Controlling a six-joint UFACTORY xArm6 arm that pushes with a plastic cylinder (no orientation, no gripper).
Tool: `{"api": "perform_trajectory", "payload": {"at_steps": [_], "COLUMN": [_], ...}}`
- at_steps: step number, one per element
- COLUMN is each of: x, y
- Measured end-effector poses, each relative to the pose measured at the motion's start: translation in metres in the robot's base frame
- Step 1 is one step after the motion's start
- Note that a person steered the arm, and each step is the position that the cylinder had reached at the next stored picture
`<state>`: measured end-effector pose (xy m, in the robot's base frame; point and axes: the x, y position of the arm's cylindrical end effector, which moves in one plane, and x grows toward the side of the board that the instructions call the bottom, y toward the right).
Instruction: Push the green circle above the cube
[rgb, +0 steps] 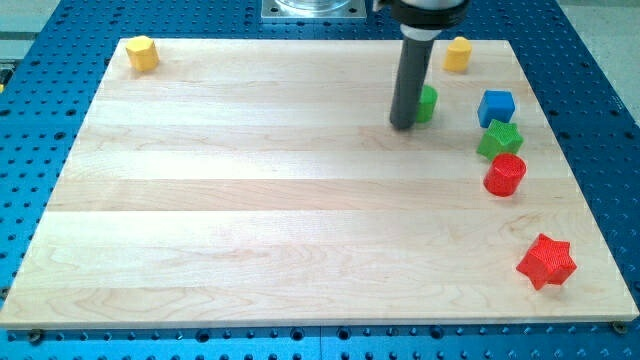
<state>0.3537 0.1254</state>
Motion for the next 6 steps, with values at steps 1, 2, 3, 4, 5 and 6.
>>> {"api": "perform_trajectory", "payload": {"at_steps": [1,2,3,4,5,6], "x": [-0.033,-0.033,-0.036,-0.039,-0.058,-0.058], "y": [0.034,0.012,0.045,0.044,0.039,0.054]}}
